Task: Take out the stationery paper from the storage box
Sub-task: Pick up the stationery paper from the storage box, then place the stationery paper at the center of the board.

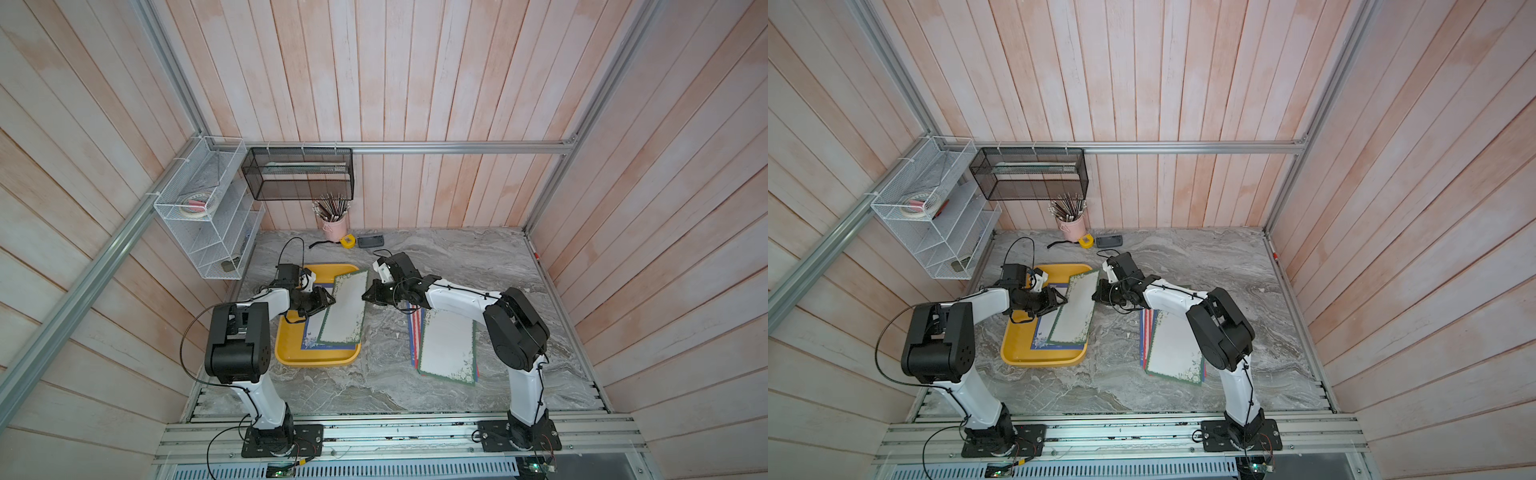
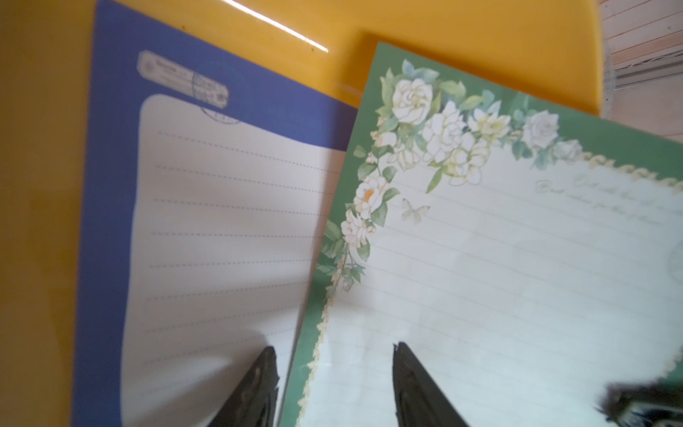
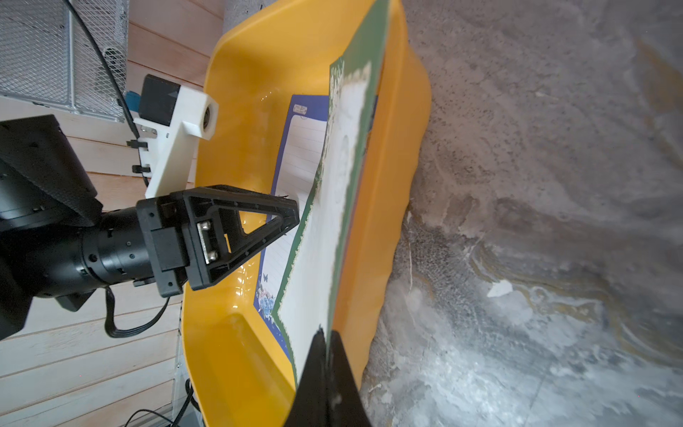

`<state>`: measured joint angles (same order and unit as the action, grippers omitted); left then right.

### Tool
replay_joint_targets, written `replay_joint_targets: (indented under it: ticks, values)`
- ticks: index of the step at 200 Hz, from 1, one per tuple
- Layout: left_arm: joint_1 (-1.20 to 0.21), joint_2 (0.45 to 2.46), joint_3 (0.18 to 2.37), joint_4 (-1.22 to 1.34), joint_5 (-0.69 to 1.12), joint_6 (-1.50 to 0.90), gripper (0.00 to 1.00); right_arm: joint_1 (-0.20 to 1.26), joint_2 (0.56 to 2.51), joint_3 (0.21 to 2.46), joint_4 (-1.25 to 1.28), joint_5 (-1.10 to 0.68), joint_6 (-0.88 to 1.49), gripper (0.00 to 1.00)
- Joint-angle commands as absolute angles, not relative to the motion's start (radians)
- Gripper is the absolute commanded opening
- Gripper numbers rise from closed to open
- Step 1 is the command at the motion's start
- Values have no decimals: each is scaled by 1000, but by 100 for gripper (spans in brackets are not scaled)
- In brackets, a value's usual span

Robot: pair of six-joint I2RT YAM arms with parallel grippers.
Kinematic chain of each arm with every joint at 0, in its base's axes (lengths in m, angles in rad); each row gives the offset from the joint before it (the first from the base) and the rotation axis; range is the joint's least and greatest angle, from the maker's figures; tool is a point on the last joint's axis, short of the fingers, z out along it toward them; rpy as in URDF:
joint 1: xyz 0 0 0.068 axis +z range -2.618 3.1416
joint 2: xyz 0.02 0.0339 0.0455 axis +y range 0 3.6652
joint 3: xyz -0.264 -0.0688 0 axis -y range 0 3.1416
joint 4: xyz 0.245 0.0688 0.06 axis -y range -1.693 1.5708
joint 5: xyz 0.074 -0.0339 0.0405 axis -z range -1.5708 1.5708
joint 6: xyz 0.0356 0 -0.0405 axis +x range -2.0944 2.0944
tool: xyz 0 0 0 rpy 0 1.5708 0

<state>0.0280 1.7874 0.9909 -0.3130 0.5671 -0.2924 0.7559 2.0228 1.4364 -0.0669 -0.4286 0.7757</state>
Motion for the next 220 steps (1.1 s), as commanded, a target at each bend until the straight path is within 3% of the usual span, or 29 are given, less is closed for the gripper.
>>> replay_joint_targets:
  ticks: [1, 56, 102, 136, 161, 220]
  values:
    - [41, 1774, 982, -343, 509, -288, 53, 770, 1968, 1477, -122, -384, 734, 0]
    - [44, 1584, 939, -194, 526, -287, 64, 788, 1808, 1512, -227, -383, 559, 0]
    - [37, 1386, 850, 49, 676, -353, 66, 761, 1486, 1257, -156, -398, 434, 0]
    - [10, 1241, 792, 179, 753, -352, 66, 554, 1210, 1024, -96, -595, 565, 0]
    - [-52, 1136, 757, 288, 812, -356, 69, 380, 1075, 961, -232, -712, 567, 0]
    - [-103, 1038, 817, 378, 949, -355, 72, 106, 1073, 929, -651, -866, 412, 0]
